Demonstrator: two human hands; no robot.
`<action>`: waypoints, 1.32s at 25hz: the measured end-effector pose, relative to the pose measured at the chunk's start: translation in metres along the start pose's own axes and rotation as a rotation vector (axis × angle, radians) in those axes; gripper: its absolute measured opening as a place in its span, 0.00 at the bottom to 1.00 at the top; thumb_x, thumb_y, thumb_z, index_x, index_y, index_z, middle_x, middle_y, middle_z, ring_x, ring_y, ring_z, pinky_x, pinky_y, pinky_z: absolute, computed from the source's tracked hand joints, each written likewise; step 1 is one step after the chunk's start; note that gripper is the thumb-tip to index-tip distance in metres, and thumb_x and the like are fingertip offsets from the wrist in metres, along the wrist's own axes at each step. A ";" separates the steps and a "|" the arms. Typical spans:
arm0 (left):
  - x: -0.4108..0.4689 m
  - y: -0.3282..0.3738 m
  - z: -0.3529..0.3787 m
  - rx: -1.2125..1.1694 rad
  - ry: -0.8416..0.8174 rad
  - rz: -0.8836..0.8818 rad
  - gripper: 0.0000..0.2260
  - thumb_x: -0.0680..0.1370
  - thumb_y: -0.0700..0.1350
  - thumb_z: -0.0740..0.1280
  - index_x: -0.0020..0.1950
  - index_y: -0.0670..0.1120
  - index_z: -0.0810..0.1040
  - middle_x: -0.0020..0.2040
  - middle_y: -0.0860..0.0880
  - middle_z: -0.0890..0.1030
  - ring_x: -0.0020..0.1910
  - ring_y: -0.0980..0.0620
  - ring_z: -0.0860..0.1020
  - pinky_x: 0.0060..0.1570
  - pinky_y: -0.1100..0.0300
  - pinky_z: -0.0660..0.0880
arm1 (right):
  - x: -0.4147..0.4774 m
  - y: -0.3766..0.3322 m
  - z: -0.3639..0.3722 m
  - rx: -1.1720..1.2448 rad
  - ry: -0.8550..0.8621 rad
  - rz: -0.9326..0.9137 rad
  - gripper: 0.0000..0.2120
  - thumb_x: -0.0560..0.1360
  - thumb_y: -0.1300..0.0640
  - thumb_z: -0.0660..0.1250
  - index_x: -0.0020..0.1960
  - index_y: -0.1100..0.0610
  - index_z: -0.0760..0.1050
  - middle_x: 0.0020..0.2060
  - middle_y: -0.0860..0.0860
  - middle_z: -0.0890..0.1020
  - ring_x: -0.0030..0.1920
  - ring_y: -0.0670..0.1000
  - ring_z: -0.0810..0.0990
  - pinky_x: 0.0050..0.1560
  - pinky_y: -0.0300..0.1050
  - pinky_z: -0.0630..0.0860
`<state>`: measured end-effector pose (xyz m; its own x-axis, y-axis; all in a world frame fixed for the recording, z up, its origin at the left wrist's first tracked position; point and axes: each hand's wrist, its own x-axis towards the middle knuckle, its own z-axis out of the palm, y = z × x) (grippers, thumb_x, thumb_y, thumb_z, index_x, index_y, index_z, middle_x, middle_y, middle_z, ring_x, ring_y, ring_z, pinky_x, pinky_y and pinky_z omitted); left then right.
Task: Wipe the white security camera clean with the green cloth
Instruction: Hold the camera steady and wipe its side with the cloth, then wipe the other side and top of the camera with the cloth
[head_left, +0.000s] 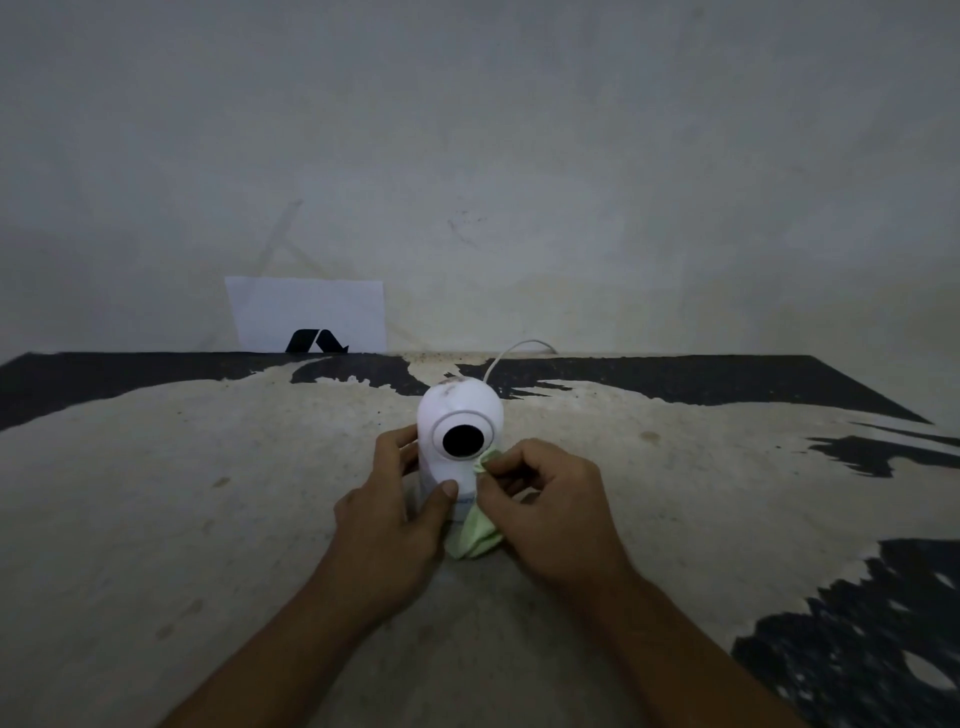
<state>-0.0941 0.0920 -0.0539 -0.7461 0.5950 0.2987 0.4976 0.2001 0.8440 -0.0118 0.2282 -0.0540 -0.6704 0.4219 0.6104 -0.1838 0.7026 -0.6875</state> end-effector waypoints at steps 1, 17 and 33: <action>0.000 0.000 0.000 -0.016 -0.004 -0.005 0.21 0.74 0.52 0.66 0.60 0.64 0.59 0.59 0.62 0.72 0.62 0.55 0.74 0.62 0.48 0.74 | -0.002 -0.002 0.002 -0.011 -0.065 -0.007 0.03 0.68 0.62 0.73 0.41 0.59 0.81 0.34 0.49 0.82 0.35 0.45 0.80 0.36 0.31 0.76; -0.014 0.016 -0.012 0.016 0.117 0.492 0.18 0.74 0.49 0.68 0.62 0.47 0.72 0.52 0.53 0.77 0.49 0.55 0.77 0.44 0.68 0.74 | 0.006 -0.040 -0.005 0.610 0.029 0.180 0.04 0.70 0.69 0.70 0.45 0.64 0.79 0.37 0.49 0.85 0.40 0.46 0.84 0.40 0.35 0.79; 0.022 0.015 -0.017 0.078 0.562 0.429 0.12 0.75 0.43 0.66 0.58 0.43 0.80 0.51 0.48 0.79 0.48 0.58 0.77 0.47 0.70 0.75 | 0.005 0.002 0.016 0.105 -0.114 0.188 0.37 0.71 0.49 0.72 0.74 0.43 0.56 0.68 0.38 0.69 0.66 0.40 0.68 0.60 0.34 0.70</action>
<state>-0.1107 0.0947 -0.0269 -0.5820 0.1466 0.7999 0.8132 0.1055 0.5723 -0.0268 0.2228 -0.0584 -0.7754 0.4681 0.4238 -0.1179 0.5521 -0.8254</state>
